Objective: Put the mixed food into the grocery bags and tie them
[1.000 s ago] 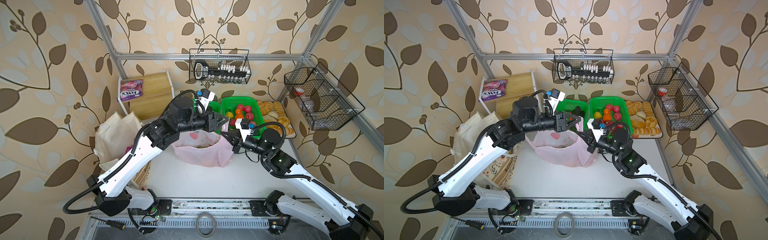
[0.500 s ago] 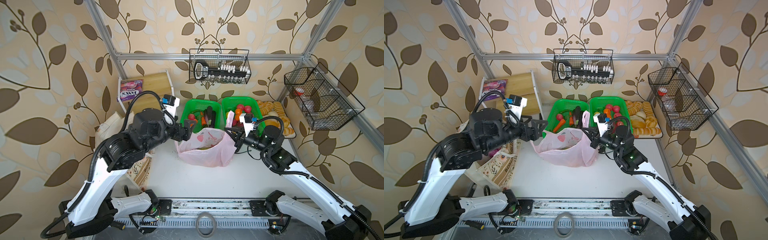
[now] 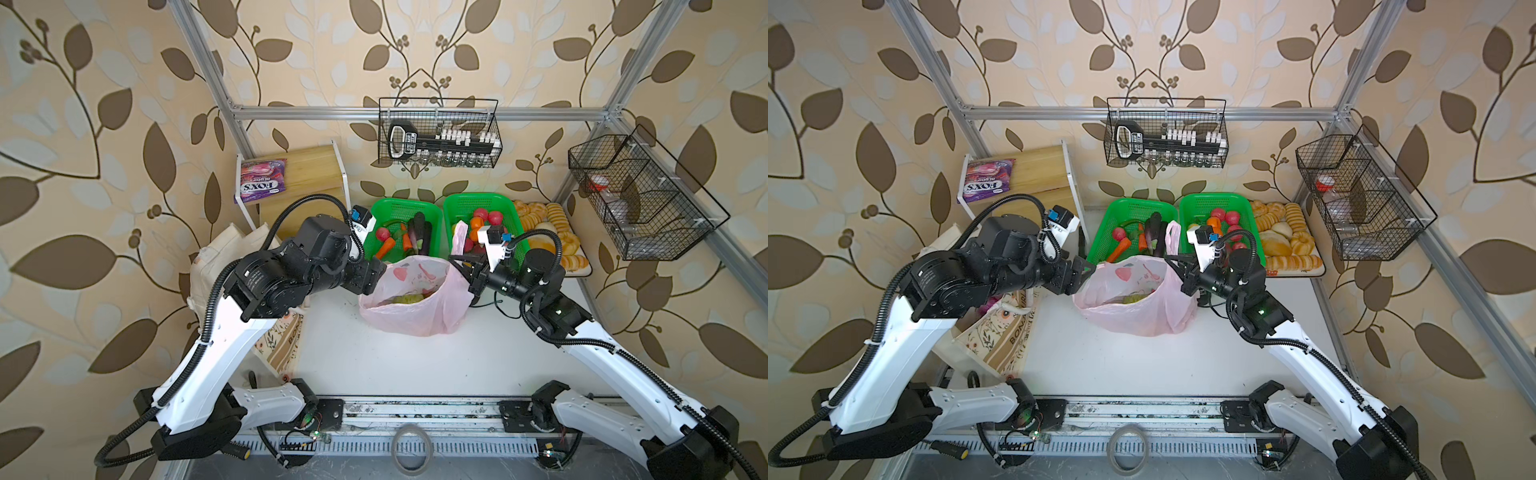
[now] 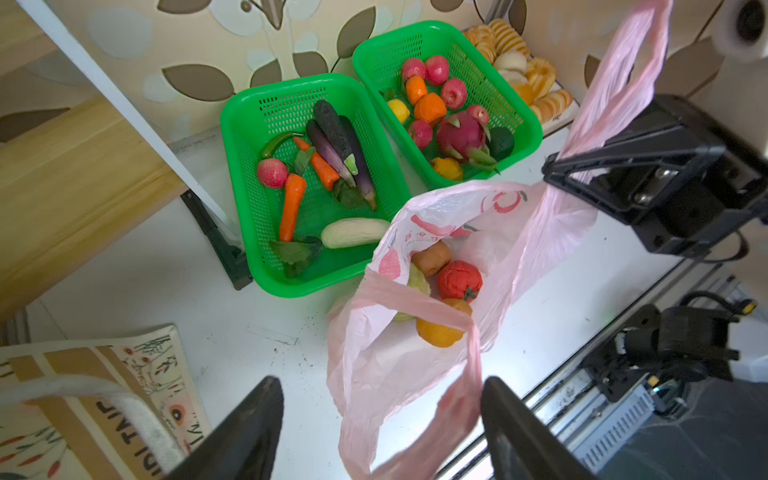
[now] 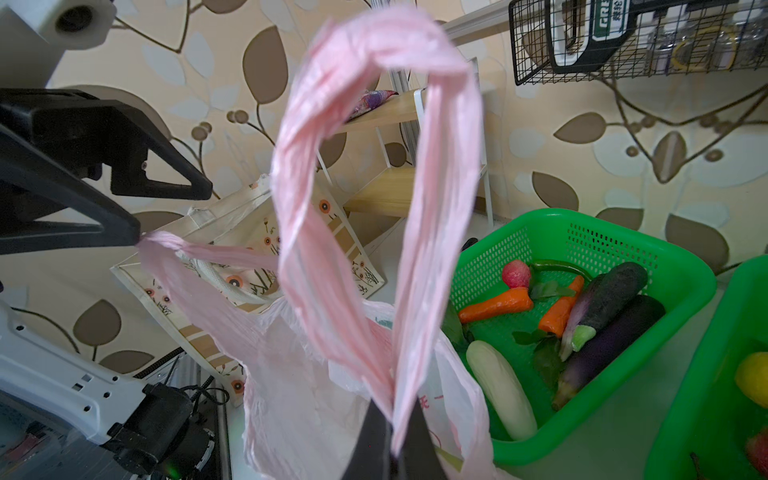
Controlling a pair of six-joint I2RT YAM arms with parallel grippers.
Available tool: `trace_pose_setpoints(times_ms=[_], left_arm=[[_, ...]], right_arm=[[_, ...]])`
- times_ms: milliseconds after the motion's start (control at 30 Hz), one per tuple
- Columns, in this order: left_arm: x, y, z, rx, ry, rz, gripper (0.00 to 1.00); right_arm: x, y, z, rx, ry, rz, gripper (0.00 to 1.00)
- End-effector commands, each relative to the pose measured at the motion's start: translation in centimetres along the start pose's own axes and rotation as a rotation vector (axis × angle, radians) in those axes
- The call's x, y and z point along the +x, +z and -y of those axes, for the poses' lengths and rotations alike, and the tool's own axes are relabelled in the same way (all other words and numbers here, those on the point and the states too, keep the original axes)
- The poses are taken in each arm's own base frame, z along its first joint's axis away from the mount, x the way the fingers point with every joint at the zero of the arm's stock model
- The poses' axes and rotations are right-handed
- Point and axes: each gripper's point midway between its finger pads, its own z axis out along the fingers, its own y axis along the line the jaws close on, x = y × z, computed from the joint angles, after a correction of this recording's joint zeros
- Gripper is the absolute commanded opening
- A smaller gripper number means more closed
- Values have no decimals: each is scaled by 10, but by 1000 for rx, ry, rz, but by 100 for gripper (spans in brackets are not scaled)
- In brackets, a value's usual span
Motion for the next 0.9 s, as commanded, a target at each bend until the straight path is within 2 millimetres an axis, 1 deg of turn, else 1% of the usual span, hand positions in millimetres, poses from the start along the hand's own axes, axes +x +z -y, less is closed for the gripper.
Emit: trace_pose_setpoints(times_ms=[0,67,100,167,300,433,533,600,633,733,867], left_arm=[[-1,0,14,87,50,-21,67],[-2,0,19,113,62,-32,65],[-2,-1,20,117,64,-27,66],[-4,-6,21,128,69,-10,70],[-4,-13,34,206,89,-5,81],[-1,-11,33,199,104,-29,85],[1,-8,36,213,111,-49,86],[2,-6,40,236,118,-69,83],[3,-6,39,230,118,-78,81],[7,-2,29,169,122,-111,74],[8,-5,26,155,129,-111,64]], right_arm=[[-1,1,-1,-11,6,-3,0],[-1,0,-1,-8,6,-4,0],[0,0,1,-4,8,-5,0],[0,0,2,-1,7,-6,0],[0,1,3,1,11,-7,0],[-1,2,4,0,13,-7,0],[-2,1,3,-2,14,-5,0],[-1,1,3,-1,17,-8,0],[-1,1,3,-1,16,-7,0],[-1,1,3,-1,16,-7,0],[-2,1,3,1,18,-8,0]])
